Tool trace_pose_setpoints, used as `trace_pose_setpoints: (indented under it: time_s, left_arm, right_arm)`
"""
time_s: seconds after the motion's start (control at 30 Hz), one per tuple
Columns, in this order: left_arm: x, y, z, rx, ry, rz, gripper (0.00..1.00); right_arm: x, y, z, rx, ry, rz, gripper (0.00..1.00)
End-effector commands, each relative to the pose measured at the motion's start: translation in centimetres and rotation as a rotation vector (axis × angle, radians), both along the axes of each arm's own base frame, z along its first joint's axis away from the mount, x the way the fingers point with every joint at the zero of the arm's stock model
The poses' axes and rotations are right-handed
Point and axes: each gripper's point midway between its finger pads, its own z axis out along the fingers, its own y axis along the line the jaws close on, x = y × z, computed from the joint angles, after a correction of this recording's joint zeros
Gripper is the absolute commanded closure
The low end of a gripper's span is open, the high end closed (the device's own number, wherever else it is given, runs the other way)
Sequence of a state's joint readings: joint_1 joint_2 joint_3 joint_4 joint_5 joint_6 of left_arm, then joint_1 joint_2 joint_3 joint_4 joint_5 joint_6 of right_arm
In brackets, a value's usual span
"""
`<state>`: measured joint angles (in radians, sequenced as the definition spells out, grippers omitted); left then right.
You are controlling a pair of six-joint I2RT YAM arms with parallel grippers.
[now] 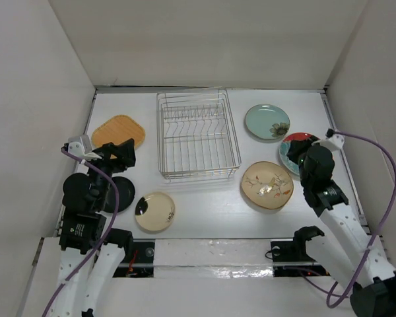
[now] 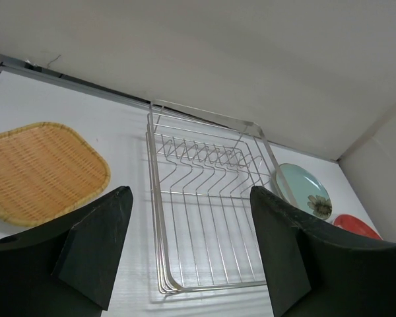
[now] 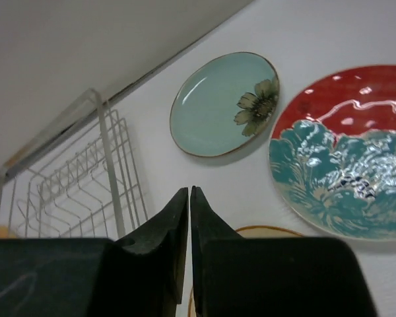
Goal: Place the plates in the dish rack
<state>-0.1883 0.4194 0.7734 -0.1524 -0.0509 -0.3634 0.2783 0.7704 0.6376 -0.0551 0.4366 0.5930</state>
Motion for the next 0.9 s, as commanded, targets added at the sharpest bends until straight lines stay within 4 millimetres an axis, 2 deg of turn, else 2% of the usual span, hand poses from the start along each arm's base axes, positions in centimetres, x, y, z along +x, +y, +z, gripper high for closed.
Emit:
trace_pose_setpoints:
  time_s: [0.0, 0.07, 0.1, 0.2, 0.23, 0.3, 0.33, 0.4, 0.43, 0.47, 0.53, 0.6, 0.63, 0.73, 0.8, 0.87]
  left_arm:
    - [-0.3, -1.0, 1.3, 0.003, -0.065, -0.051, 0.30]
    - [-0.6, -1.1, 1.5, 0.005, -0.074, -0.060, 0.30]
    - [-0.7, -1.2, 1.4, 0.009, -0.076, -0.066, 0.30]
    - [-1.1, -1.9, 1.8, 0.015, -0.098, -0.104, 0.38]
    - [-1.3, -2.1, 1.9, 0.019, -0.102, -0.117, 0.49]
    - [-1.4, -2.1, 1.9, 0.018, -0.108, -0.117, 0.62]
    - [-1.5, -2.1, 1.9, 0.021, -0.110, -0.115, 0.76]
    - [-1.6, -2.2, 2.0, 0.019, -0.111, -0.123, 0.89]
    - [-1.8, -2.4, 2.1, 0.018, -0.115, -0.133, 1.00]
    - [-1.7, -2.0, 2.1, 0.013, -0.113, -0.107, 1.00]
    - [-1.7, -1.8, 2.0, 0.008, -0.107, -0.095, 1.00]
    - [-1.6, -1.9, 1.9, 0.010, -0.103, -0.098, 1.00]
    - [-1.6, -1.9, 1.8, 0.010, -0.101, -0.101, 0.93]
    - [-1.8, -1.8, 1.9, 0.009, -0.106, -0.098, 0.72]
    - [-1.8, -1.8, 2.0, 0.008, -0.104, -0.097, 0.67]
    - [-1.9, -1.9, 2.1, 0.010, -0.106, -0.102, 0.62]
  right_arm:
    - [-1.1, -3.7, -1.0, 0.110, -0.037, -0.142, 1.00]
    - [-1.6, -5.2, -1.9, 0.149, -0.016, -0.190, 1.00]
    - [-1.9, -6.8, -3.0, 0.150, 0.005, -0.238, 1.00]
    - [-1.8, -8.1, -5.0, 0.175, 0.043, -0.244, 1.00]
    - [-2.2, -9.7, -6.4, 0.186, 0.071, -0.292, 1.00]
    - [-2.4, -11.0, -8.0, 0.210, 0.100, -0.325, 1.00]
    - [-3.0, -12.6, -9.2, 0.221, 0.117, -0.378, 0.93]
    - [-2.9, -13.2, -10.6, 0.256, 0.138, -0.372, 0.78]
    - [-2.8, -13.5, -10.8, 0.273, 0.131, -0.364, 0.72]
    - [-3.0, -13.7, -11.7, 0.311, 0.145, -0.352, 0.57]
    - [-2.7, -13.3, -12.4, 0.354, 0.147, -0.306, 0.42]
    - [-2.6, -12.9, -13.3, 0.376, 0.155, -0.280, 0.36]
    - [-2.6, -13.1, -13.5, 0.383, 0.155, -0.289, 0.32]
    - [-2.7, -13.6, -14.5, 0.409, 0.166, -0.309, 0.32]
    - [-2.3, -13.7, -14.7, 0.438, 0.162, -0.293, 0.31]
    - [-1.9, -13.1, -15.9, 0.494, 0.196, -0.272, 0.31]
